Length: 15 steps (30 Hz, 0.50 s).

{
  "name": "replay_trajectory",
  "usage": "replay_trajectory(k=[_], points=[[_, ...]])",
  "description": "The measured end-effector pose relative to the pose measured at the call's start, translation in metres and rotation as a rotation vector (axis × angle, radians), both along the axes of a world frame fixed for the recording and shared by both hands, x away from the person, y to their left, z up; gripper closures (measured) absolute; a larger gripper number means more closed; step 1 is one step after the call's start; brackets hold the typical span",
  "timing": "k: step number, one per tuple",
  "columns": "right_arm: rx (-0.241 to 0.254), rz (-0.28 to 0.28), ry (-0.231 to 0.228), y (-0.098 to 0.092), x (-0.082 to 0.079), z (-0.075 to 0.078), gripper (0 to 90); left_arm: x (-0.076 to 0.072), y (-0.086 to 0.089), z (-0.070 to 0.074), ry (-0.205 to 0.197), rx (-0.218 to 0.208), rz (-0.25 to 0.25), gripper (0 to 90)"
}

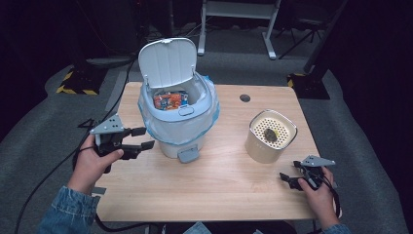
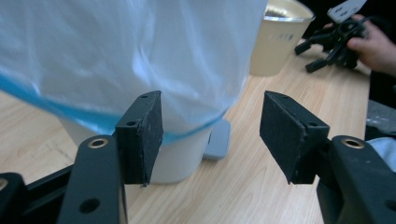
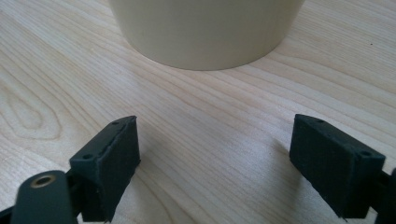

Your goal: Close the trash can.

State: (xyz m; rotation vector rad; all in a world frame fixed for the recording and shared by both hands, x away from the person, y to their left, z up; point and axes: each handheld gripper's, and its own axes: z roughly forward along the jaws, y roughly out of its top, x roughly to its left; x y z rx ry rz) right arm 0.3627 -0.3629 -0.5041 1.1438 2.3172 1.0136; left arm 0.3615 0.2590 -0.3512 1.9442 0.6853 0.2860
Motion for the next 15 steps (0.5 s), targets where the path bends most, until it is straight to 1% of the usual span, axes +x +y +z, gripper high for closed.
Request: replay_trajectory(k=[2,5,6,7,8,11,15], points=[[0.000,0.000,0.000,0.000,0.000,0.000,16.2,0.005,0.001,0.009,-0.004,-0.014,-0.003,40.2],[0.001,0.000,0.000,0.000,0.000,0.000,16.2,0.011,0.003,0.020,-0.024,-0.014,0.003,39.8],[0.000,0.000,0.000,0.000,0.000,0.000,16.2,0.012,0.003,0.024,-0.030,-0.011,0.016,39.7],[0.000,0.000,0.000,0.000,0.000,0.000,16.1,0.014,0.004,0.029,-0.042,0.004,0.024,39.8],[0.000,0.000,0.000,0.000,0.000,0.000,16.1,0.015,0.004,0.032,-0.051,0.004,0.030,39.8],[-0.001,0.001,-0.001,0.000,0.000,0.000,16.1,0.020,0.006,0.042,-0.061,-0.025,0.037,40.1],[-0.001,0.001,0.000,0.000,0.000,0.000,16.1,0.028,0.005,0.051,-0.067,-0.056,0.044,40.4]])
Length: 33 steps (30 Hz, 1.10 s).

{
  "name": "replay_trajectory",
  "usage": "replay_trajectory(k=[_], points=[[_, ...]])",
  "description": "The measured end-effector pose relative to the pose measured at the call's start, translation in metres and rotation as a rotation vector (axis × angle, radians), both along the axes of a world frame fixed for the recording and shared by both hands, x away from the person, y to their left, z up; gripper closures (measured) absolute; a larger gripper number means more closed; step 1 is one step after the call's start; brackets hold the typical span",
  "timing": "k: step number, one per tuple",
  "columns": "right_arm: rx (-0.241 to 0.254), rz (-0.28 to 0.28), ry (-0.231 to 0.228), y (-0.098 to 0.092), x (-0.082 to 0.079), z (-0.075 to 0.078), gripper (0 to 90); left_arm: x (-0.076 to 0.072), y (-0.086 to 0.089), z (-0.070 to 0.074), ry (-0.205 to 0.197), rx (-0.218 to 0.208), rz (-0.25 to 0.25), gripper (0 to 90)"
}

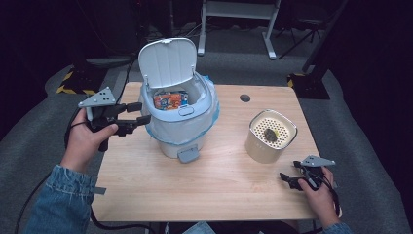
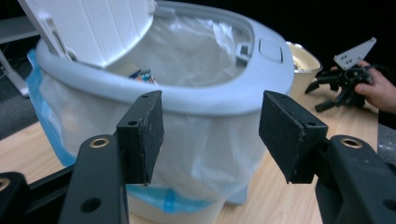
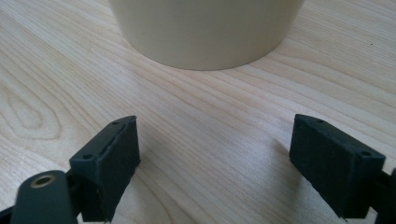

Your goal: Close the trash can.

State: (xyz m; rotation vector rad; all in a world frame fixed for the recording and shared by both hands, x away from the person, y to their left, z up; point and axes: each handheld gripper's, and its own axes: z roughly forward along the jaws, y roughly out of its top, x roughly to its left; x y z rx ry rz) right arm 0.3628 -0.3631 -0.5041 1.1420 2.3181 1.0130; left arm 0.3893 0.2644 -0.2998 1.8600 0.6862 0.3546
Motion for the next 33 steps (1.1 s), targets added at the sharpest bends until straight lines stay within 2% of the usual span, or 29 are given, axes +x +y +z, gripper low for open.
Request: replay_trajectory(k=[5,9,11,18,20,24,28,33], points=[[0.001,0.000,0.000,0.000,0.000,0.000,16.1,0.009,-0.001,0.011,-0.008,-0.053,-0.001,41.5],[0.000,0.000,0.000,0.000,0.000,0.000,16.2,0.016,-0.001,0.021,-0.012,-0.084,0.039,40.8],[0.000,0.000,0.000,0.000,0.000,0.000,16.1,0.021,0.000,0.025,-0.027,-0.097,0.052,41.1],[0.001,0.000,0.000,0.000,0.000,0.000,16.2,0.036,0.003,0.037,-0.060,-0.086,0.115,40.7],[0.000,0.000,0.000,0.000,0.000,0.000,16.1,0.040,0.003,0.039,-0.062,-0.053,0.147,39.3],[0.001,-0.001,0.001,0.000,0.000,0.000,16.1,0.049,0.003,0.043,-0.059,-0.040,0.183,38.0],[0.001,0.000,0.001,0.000,0.000,0.000,16.1,0.060,0.006,0.045,-0.063,-0.047,0.201,37.7],[0.001,-0.001,0.000,0.000,0.000,0.000,16.1,0.072,0.006,0.047,-0.068,-0.049,0.190,37.8]])
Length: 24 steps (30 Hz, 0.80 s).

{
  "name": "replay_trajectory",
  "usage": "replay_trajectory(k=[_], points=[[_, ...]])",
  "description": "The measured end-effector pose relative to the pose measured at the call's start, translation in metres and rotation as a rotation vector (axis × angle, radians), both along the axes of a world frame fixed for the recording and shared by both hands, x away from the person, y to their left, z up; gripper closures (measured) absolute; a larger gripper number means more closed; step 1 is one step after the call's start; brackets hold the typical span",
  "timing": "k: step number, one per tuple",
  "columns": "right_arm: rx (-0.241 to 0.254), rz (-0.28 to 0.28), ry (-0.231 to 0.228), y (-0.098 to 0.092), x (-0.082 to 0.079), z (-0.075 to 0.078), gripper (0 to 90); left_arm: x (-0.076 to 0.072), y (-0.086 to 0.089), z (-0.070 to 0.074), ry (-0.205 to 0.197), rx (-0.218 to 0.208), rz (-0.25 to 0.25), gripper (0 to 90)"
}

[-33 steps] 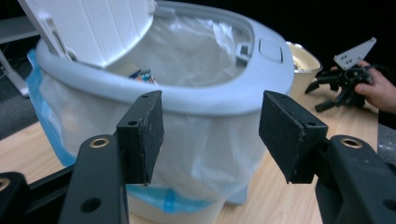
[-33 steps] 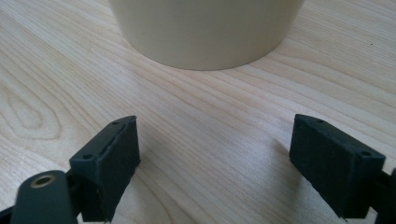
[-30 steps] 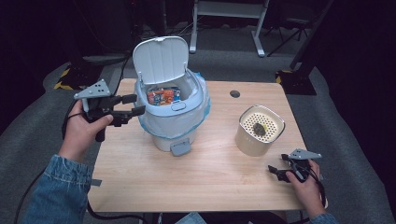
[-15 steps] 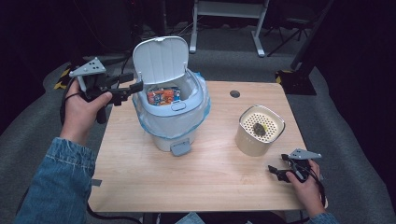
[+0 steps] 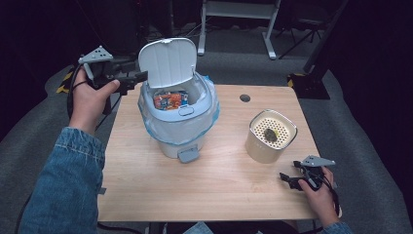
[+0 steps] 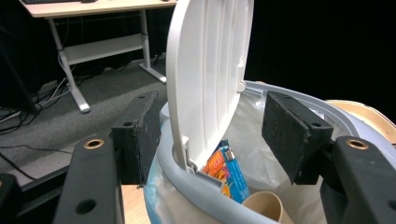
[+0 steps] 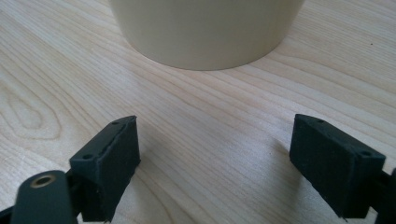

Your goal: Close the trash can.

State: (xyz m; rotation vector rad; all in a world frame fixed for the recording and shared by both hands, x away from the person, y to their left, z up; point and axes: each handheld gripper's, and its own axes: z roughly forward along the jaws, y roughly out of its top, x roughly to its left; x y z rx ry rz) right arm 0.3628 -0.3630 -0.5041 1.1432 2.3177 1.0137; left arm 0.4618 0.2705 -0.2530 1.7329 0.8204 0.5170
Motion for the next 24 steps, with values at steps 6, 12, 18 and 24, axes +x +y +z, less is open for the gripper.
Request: replay_trajectory(k=[6,12,18,24], points=[[0.000,0.000,0.000,0.000,0.000,0.000,16.1,0.008,-0.001,0.001,-0.008,-0.026,-0.024,36.8],[0.000,0.000,0.000,0.000,0.000,0.000,16.1,0.011,-0.004,0.000,-0.006,-0.034,-0.050,39.3],[-0.001,0.001,0.000,0.000,0.000,0.000,16.1,0.004,-0.004,0.003,0.012,-0.011,-0.038,38.7],[0.000,0.000,0.000,0.000,0.000,0.000,16.1,-0.006,-0.006,0.002,0.037,0.027,-0.082,38.1]])
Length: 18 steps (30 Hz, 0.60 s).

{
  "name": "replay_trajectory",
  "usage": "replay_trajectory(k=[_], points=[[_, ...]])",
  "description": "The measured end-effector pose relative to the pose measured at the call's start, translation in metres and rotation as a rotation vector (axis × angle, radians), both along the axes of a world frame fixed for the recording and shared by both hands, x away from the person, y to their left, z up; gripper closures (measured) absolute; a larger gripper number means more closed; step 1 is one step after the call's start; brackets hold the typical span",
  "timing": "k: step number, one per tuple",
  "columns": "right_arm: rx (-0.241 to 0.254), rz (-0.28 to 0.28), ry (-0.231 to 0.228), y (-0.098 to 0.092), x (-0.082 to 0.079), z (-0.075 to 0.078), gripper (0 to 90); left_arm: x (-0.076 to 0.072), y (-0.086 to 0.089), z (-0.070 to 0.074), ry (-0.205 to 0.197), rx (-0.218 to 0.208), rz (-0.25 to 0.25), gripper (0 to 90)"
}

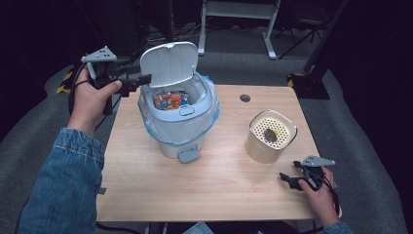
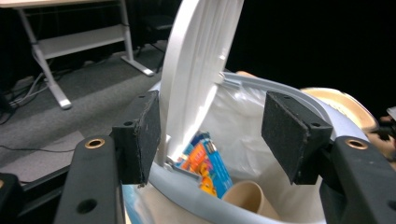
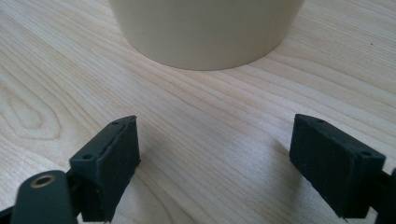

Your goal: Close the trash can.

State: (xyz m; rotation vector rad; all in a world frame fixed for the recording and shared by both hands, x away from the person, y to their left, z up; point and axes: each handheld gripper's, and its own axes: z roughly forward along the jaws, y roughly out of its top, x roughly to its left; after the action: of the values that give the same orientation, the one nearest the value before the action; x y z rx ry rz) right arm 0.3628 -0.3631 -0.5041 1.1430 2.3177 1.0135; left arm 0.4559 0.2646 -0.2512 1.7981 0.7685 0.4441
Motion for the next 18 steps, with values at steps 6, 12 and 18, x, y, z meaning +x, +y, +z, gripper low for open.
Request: replay_trajectory(k=[6,12,18], points=[[-0.001,0.000,-0.001,0.000,0.000,0.000,16.1,-0.012,-0.003,-0.001,0.019,0.012,-0.046,36.5],[-0.001,0.001,-0.001,0.000,0.000,0.000,16.1,-0.030,-0.011,-0.006,0.050,0.016,-0.142,43.9],[0.000,0.000,0.000,0.000,0.000,0.000,16.1,-0.033,-0.012,-0.006,0.031,0.009,-0.066,41.2]])
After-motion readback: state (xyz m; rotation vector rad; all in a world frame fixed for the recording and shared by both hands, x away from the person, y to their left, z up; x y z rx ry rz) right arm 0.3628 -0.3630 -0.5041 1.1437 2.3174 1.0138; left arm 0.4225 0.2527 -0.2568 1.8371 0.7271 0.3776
